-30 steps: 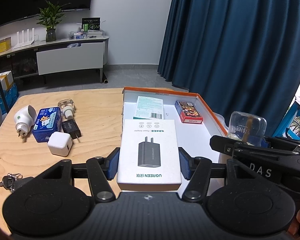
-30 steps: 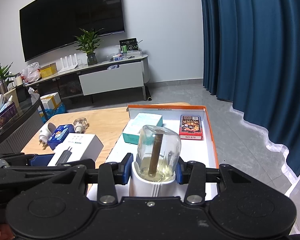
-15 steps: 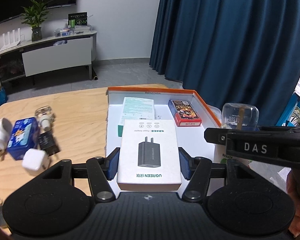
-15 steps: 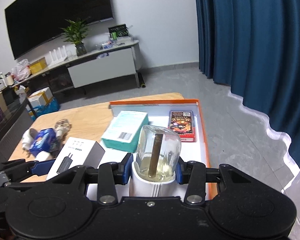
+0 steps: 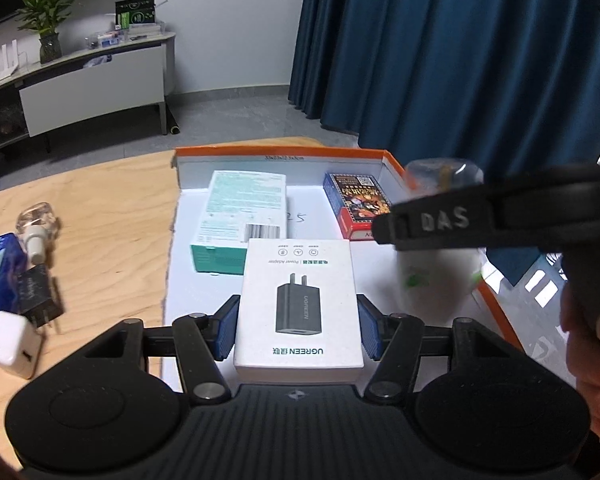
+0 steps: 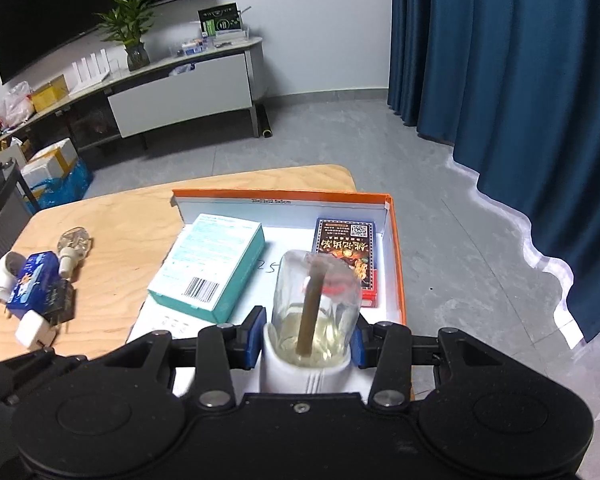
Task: Organize rigid objects
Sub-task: 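Lower and release the charger box with the left tool while the right tool releases the bottle device, then grasp the white green-dot plug adapter with the left tool while the right tool moves to the table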
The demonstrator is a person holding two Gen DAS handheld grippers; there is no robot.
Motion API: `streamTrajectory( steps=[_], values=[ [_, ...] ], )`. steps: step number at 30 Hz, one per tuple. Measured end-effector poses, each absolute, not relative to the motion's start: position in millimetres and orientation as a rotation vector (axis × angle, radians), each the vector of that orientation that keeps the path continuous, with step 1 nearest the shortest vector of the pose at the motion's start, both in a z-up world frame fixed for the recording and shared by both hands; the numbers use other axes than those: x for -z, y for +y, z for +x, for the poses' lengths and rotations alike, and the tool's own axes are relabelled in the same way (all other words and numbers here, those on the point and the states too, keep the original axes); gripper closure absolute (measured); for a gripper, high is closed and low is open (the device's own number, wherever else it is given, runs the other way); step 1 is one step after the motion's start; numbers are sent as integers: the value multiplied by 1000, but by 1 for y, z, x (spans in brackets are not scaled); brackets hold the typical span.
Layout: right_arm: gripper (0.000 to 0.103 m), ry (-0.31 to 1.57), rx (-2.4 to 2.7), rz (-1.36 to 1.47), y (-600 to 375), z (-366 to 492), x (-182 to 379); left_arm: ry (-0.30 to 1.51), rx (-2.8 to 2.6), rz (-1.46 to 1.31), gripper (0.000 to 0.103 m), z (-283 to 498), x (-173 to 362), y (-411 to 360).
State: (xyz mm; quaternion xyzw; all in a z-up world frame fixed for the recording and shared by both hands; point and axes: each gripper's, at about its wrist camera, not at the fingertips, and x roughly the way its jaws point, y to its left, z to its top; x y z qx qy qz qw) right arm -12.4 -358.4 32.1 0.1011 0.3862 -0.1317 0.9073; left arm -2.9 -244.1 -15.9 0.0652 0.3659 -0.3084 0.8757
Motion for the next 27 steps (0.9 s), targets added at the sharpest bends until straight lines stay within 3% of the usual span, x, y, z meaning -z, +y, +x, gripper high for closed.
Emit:
streamTrajectory(
  steps=[3, 4, 5, 6, 9, 14, 27],
  values=[
    [51, 812, 268, 208, -359, -5, -32, 779, 653, 124, 43, 1, 18, -250],
    [46, 802, 276, 197, -358, -6, -34, 784, 661, 117, 43, 2, 18, -252],
    [33, 788, 264, 196, -358, -6, -37, 782, 668, 115, 35, 1, 17, -252],
    [30, 765, 245, 206, -359, -6, -41, 778, 669, 116, 23, 0, 16, -253],
    [28, 676, 246, 214, -358, -29, -55, 757, 677, 105, 15, -2, 11, -248],
    [26, 588, 275, 227, -354, -70, -74, 763, 657, 68, 14, -2, 3, -233],
    [20, 585, 256, 192, -310, -71, -88, 752, 491, 67, 3, -22, -22, -162]
  ],
)
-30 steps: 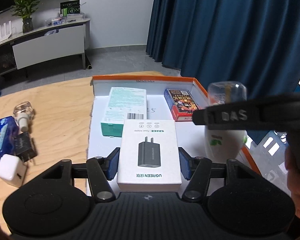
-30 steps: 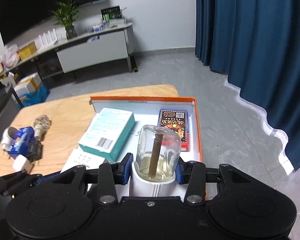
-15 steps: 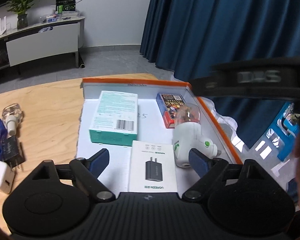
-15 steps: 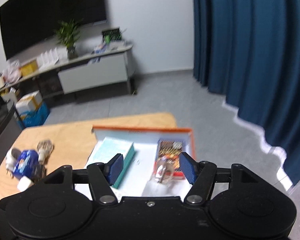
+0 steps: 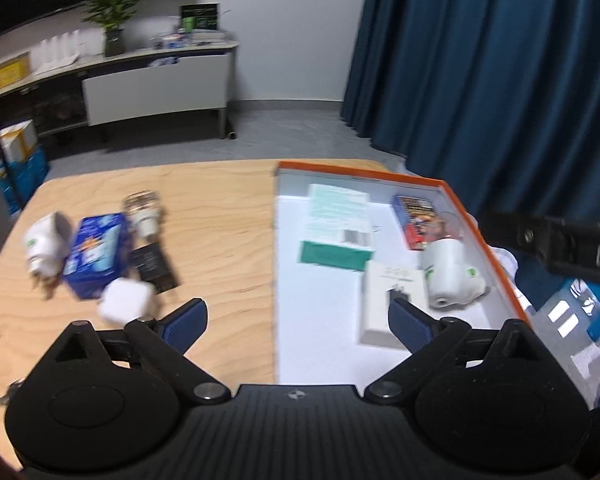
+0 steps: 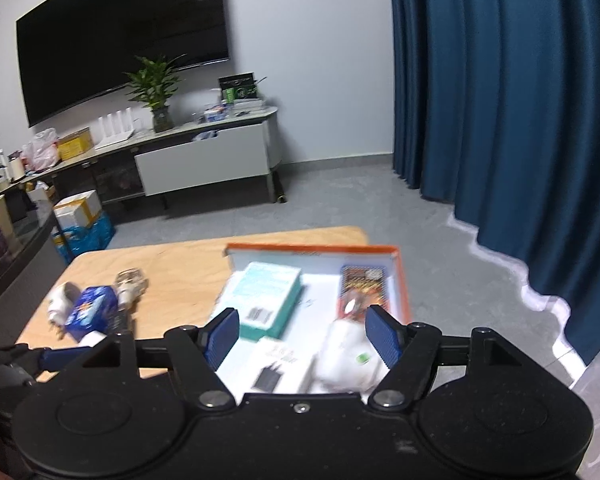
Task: Organize rigid objects
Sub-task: 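Grasp the white green-dot plug adapter with the left tool while the right tool moves to the table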
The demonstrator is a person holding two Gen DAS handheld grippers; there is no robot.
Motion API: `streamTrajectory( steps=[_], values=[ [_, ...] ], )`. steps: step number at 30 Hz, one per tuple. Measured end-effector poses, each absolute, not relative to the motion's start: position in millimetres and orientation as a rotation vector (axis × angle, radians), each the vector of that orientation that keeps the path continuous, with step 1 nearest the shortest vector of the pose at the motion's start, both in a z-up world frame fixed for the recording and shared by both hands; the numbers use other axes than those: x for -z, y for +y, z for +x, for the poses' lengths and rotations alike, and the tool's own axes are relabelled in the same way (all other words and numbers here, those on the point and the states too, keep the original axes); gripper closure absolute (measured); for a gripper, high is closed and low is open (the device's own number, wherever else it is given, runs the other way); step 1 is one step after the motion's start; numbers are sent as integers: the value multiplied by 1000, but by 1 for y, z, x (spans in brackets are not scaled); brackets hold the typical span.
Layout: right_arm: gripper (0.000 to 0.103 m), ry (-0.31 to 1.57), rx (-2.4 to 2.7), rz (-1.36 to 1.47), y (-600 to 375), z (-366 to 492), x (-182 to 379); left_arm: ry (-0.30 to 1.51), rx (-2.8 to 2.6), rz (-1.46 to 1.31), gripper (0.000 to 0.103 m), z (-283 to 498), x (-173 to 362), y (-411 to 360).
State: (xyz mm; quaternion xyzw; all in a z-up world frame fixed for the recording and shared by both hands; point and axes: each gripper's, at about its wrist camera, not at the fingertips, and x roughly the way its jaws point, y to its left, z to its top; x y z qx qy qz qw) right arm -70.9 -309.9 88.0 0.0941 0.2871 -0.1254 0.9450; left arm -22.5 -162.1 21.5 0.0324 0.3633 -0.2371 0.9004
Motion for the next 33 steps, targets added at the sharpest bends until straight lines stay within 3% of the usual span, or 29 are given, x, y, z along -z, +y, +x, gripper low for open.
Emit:
streamTrajectory(
  steps=[15, 33],
  values=[
    [20, 634, 94, 162, -231, -51, -79, 765, 318, -17, 3, -38, -24, -56],
    [20, 675, -27, 93, -176, -30, -60, 770, 221, -94, 2, -24, -15, -2]
  ],
)
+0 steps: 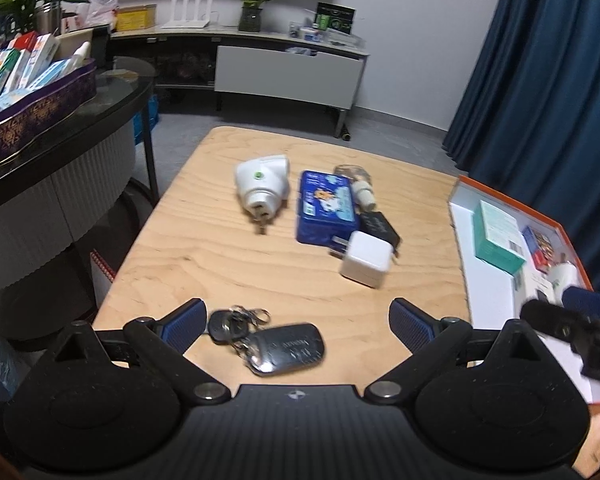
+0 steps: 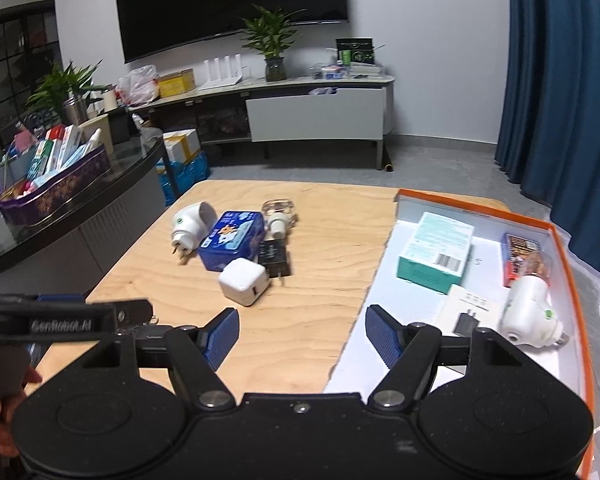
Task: Organize rigid objects
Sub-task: 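Grasp the white green-dot plug adapter with the left tool while the right tool moves to the table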
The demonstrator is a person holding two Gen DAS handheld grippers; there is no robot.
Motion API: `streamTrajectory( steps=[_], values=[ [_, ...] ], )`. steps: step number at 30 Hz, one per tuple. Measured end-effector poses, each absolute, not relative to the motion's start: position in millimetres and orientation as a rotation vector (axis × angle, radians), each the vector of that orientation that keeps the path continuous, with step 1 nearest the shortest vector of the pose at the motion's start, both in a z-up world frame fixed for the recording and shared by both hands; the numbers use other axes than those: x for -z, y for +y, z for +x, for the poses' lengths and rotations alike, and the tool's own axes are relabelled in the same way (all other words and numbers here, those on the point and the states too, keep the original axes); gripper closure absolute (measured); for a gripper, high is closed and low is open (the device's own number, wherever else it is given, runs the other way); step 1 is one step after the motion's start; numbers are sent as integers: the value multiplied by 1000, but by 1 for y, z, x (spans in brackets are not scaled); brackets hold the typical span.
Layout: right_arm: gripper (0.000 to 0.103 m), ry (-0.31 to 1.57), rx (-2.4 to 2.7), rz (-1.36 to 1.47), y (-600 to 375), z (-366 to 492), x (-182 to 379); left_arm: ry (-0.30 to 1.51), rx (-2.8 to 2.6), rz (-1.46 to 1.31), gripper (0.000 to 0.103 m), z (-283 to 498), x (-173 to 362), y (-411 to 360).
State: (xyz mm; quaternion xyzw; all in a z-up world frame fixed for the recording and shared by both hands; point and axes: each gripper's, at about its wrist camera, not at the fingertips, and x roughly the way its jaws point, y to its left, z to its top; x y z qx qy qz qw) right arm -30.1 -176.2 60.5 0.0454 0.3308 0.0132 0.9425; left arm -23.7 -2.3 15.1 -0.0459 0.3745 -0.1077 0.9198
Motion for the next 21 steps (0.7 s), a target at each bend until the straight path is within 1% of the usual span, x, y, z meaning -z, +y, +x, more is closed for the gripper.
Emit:
streamTrajectory(
  steps=[5, 13, 17, 21],
  values=[
    [20, 691, -58, 87, -170, -18, -52, 777, 170, -105, 2, 9, -12, 7],
    [20, 713, -80, 110, -171, 4, -42, 776, 94, -103, 0, 85, -13, 7],
    [20, 711, -88, 114, -174, 13, -41, 790, 89, -77, 0, 118, -4, 1],
    [20, 709, -92, 120, -177, 23, -40, 805, 67, -109, 0, 142, 8, 3]
  ],
)
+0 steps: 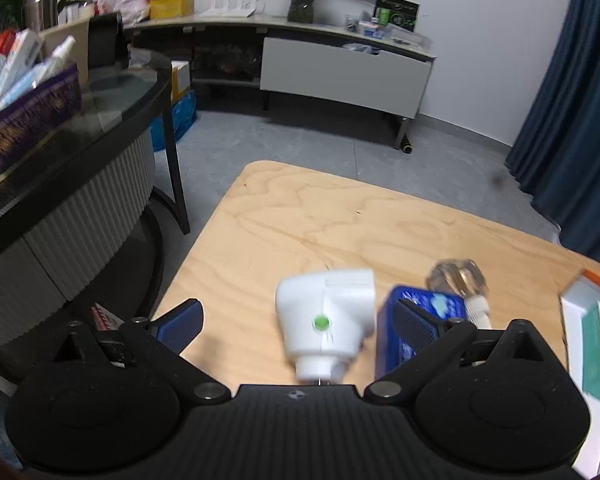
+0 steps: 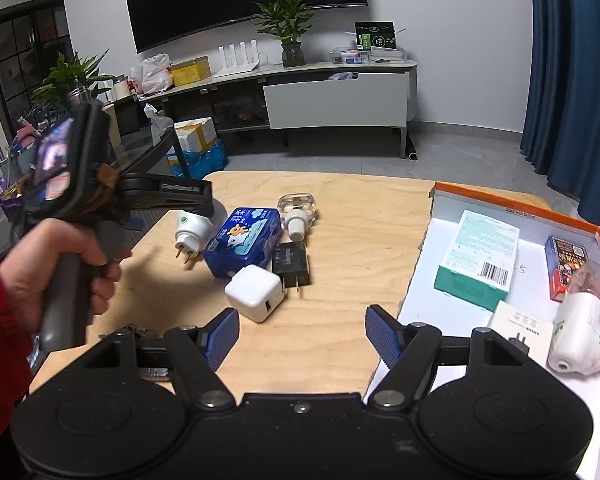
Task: Organize rigid objects
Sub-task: 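Grasp the white green-dot plug adapter with the left tool while the right tool moves to the table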
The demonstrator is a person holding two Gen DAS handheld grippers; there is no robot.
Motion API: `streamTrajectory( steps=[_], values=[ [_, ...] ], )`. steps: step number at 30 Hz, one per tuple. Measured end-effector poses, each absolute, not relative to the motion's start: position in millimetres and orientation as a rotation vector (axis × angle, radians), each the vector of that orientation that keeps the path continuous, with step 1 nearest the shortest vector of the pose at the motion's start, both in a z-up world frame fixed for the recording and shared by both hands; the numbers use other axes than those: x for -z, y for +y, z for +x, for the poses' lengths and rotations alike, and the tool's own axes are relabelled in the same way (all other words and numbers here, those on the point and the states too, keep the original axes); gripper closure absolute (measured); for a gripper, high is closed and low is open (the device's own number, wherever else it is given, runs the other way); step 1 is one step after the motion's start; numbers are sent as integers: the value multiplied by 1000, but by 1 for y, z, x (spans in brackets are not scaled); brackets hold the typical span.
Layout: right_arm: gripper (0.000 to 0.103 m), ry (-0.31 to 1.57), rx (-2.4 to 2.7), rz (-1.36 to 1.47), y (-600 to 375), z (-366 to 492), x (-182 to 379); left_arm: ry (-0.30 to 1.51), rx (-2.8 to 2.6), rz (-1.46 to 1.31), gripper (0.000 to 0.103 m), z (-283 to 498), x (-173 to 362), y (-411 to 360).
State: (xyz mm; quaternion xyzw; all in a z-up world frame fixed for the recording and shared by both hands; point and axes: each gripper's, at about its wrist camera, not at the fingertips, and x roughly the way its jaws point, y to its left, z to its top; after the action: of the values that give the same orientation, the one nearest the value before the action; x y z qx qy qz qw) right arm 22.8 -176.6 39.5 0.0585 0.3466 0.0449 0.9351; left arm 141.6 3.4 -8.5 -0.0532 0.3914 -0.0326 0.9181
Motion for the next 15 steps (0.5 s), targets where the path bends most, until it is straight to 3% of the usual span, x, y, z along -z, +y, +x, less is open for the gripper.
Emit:
streamTrajectory(
  steps=[5, 7, 9, 11, 15],
  values=[
    [20, 705, -105, 130, -176, 36, -37, 804, 71, -143, 0, 161, 18, 5],
    [20, 705, -110, 131, -174, 42, -36, 798, 69, -133, 6, 162, 23, 5],
    [20, 710, -119, 132, -171, 49, -35, 786, 84, -128, 28, 160, 28, 4],
    [20, 720, -125, 124, -168, 55, -33, 759, 89, -78, 42, 156, 27, 1],
    [20, 729, -151, 106, -159, 68, -27, 758, 118, -99, 42, 149, 24, 7]
  ],
)
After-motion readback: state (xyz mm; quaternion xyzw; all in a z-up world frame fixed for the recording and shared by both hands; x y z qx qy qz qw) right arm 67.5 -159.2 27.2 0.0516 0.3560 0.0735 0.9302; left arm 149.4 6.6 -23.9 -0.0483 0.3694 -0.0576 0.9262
